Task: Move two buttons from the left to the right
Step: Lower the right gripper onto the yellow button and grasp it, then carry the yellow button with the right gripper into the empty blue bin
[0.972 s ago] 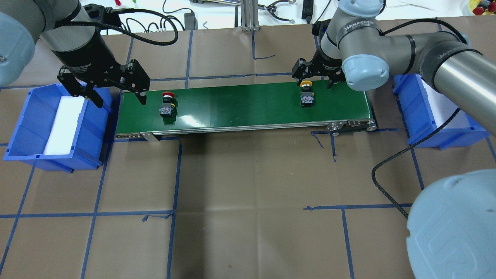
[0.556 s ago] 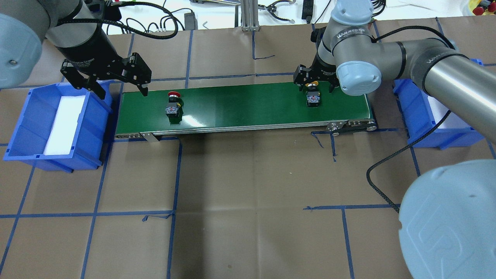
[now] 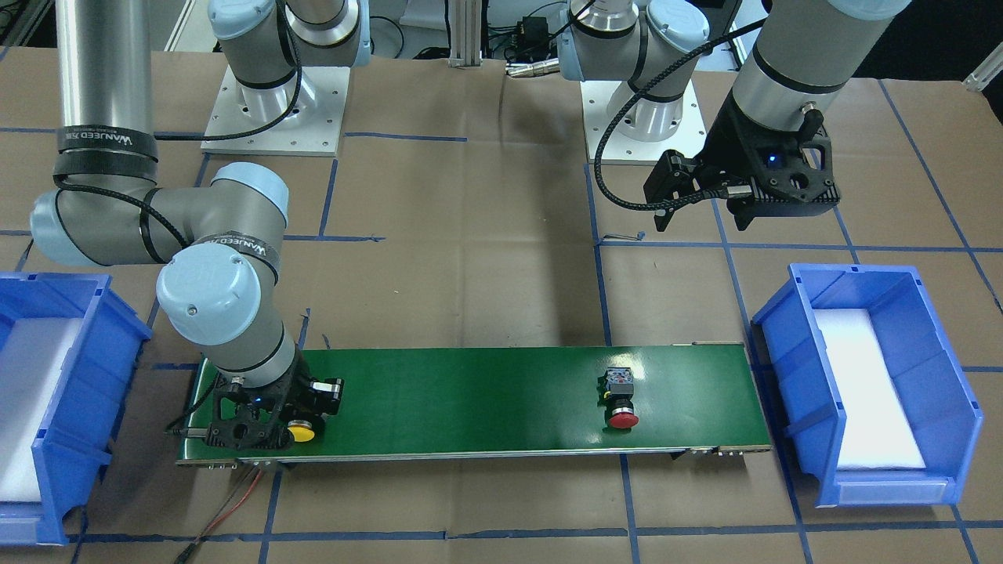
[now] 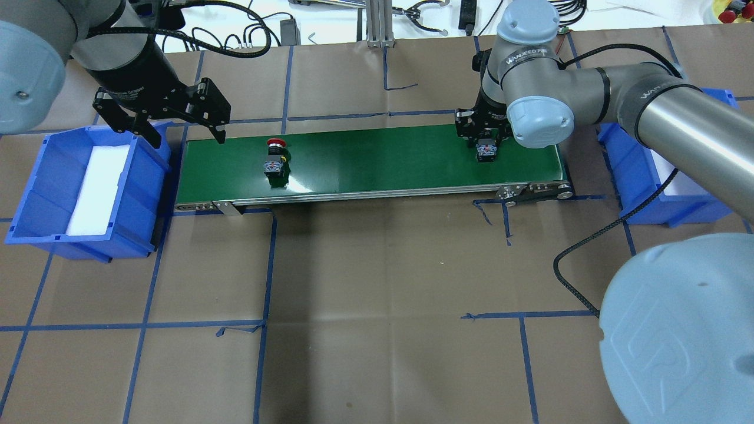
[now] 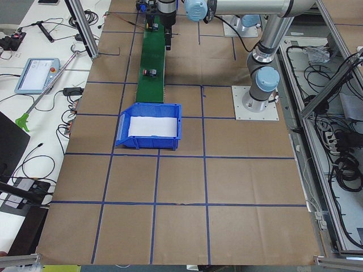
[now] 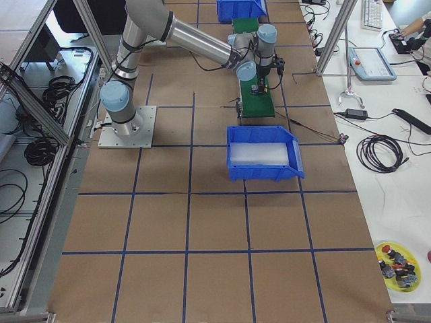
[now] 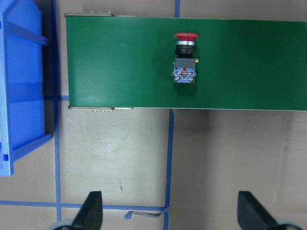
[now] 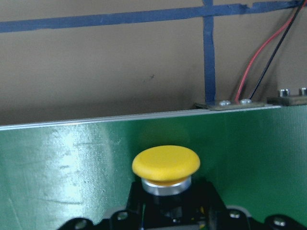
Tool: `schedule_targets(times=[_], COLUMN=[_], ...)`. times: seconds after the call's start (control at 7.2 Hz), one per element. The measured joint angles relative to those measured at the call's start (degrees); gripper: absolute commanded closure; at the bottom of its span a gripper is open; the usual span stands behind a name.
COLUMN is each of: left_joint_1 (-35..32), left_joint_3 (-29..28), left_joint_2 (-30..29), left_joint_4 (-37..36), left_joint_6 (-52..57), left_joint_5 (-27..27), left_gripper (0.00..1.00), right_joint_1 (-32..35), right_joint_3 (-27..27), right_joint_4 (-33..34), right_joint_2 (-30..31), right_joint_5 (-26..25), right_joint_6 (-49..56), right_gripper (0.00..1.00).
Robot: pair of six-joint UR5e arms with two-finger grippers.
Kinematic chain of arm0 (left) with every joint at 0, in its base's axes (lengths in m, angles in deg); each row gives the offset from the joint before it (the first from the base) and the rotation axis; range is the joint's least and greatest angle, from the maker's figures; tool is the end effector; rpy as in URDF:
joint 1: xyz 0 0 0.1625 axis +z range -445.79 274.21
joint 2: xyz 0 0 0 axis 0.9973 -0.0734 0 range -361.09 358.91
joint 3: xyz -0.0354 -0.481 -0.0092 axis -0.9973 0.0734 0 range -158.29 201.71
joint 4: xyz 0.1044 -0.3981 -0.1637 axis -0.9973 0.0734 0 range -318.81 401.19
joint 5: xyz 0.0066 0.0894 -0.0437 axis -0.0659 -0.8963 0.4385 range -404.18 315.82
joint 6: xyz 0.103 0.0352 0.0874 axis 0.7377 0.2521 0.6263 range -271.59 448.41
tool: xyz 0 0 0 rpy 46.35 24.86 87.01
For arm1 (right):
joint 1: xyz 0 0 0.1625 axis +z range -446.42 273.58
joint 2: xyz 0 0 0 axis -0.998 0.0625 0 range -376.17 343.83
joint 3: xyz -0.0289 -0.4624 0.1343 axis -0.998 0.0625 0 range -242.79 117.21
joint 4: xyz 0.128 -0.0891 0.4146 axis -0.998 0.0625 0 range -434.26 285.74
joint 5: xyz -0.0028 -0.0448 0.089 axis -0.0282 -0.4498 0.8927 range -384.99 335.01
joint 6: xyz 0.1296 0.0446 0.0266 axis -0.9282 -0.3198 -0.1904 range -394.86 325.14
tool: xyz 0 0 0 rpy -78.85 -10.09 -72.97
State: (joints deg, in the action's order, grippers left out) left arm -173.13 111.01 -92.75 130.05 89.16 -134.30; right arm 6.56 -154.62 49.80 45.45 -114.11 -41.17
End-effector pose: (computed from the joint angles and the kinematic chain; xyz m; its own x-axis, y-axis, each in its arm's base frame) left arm -0.1080 -0.5420 0.4984 -0.9994 -0.0334 -0.0022 -0.0334 0.9994 -0.0031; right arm 0.1718 -0.6952 0.2417 -0.9981 0.0568 -0.0226 0.0581 0.9962 -0.0649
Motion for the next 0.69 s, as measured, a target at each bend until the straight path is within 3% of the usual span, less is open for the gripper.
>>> schedule_targets(times=[0.28,0.69], left_joint_1=[-0.01,0.02], left_joint_3=[0.0,0.0], left_joint_2=[0.08,0.08], left_joint_4=[-0.01,-0.01], left_joint_6=[0.19,0.14], left_joint_5=[0.03,0.04], left_gripper=[0.0,0.0], right_joint_1=[-0.11,-2.81], right_joint_3=[1.01,7.09], right_joint_4=[-3.01,-14.43], right_joint_2=[1.2,6.37], right_joint_5=[-1.58,-7.18], right_joint_6=[0.49,6.24], right_gripper=[0.95,0.94])
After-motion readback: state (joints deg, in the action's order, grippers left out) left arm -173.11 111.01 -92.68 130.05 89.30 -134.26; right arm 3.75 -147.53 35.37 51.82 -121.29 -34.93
